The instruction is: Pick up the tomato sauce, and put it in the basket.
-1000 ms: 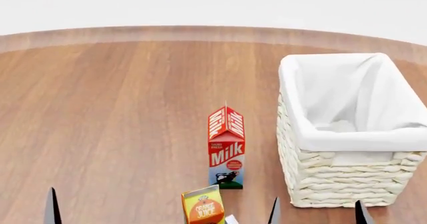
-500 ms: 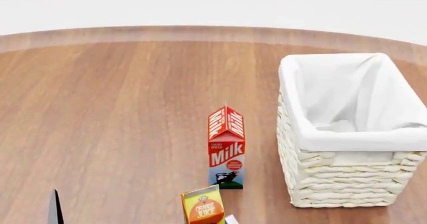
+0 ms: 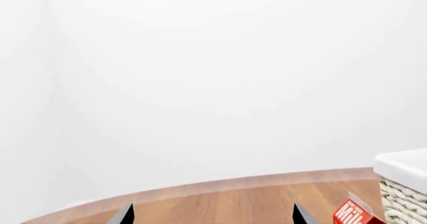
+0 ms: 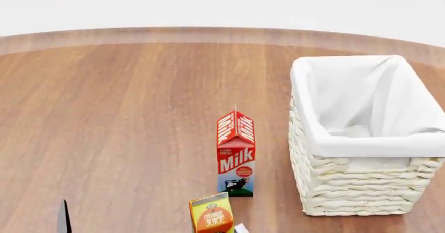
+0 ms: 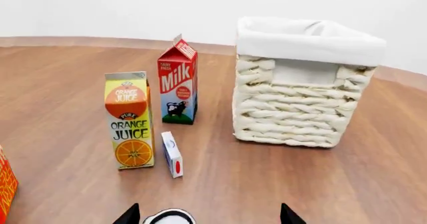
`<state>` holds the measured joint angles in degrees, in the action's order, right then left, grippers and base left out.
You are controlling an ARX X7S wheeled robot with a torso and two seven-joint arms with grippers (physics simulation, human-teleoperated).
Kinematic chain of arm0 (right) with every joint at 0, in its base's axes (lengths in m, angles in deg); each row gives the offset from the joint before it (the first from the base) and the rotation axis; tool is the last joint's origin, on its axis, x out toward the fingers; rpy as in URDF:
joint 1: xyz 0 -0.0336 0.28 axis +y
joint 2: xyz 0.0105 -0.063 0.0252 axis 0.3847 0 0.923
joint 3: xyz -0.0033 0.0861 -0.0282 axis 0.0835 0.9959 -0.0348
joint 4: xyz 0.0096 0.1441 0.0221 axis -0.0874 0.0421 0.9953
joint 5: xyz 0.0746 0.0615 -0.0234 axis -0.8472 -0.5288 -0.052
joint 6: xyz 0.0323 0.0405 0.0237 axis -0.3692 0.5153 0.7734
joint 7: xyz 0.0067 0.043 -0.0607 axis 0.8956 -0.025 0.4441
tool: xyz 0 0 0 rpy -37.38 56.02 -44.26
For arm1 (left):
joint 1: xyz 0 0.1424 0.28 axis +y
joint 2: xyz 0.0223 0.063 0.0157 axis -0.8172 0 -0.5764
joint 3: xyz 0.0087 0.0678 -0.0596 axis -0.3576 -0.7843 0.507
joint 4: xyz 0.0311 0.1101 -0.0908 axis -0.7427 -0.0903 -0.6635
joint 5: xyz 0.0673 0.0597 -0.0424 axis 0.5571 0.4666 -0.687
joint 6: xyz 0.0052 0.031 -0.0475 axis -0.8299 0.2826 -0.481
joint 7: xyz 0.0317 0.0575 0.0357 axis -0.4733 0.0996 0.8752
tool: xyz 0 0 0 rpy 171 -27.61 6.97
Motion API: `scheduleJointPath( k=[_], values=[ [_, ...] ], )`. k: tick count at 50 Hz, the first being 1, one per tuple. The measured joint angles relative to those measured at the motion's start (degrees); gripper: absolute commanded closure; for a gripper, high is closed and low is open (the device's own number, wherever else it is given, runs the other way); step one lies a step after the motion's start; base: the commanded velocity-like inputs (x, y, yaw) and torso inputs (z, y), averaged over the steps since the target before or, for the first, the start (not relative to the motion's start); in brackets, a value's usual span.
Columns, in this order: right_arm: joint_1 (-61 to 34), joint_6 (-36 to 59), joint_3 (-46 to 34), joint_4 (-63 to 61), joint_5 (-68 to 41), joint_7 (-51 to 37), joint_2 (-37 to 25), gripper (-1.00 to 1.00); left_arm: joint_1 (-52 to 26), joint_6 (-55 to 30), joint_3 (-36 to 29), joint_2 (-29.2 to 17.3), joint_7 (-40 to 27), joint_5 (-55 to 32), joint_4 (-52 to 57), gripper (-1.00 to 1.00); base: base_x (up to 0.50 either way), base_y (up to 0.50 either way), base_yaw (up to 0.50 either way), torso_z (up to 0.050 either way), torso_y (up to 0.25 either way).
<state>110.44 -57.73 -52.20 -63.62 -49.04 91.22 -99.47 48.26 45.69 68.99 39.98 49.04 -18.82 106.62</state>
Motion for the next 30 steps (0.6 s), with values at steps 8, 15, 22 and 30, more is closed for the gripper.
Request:
scheduleJointPath(
  k=[8, 15, 22, 30],
  values=[
    [0.23, -1.8, -1.42, 3.36, 2.02, 2.42, 1.63, -1.0, -0.13, -0.1, -0.33, -0.23, -0.3, -0.03, -0.14, -1.0, 0.0, 0.0, 0.0, 0.0, 0.0],
    [-0.32, -2.77, -2.37, 6.0, 3.17, 3.46, 2.58, -1.0, -0.25, -0.17, -0.57, -0.45, -0.55, -0.11, -0.24, -1.0, 0.0, 0.0, 0.0, 0.0, 0.0],
    [-1.03, -3.34, -3.23, 8.08, 4.09, 3.83, 3.18, -1.0, -0.31, -0.26, -0.79, -0.66, -0.8, -0.18, -0.25, -1.0, 0.0, 0.0, 0.0, 0.0, 0.0],
    [-3.0, -3.68, -4.05, 10.49, 5.08, 3.59, 3.6, -1.0, -0.43, -0.33, -1.08, -0.88, -1.05, -0.29, -0.36, -1.0, 0.0, 0.0, 0.0, 0.0, 0.0]
  ],
)
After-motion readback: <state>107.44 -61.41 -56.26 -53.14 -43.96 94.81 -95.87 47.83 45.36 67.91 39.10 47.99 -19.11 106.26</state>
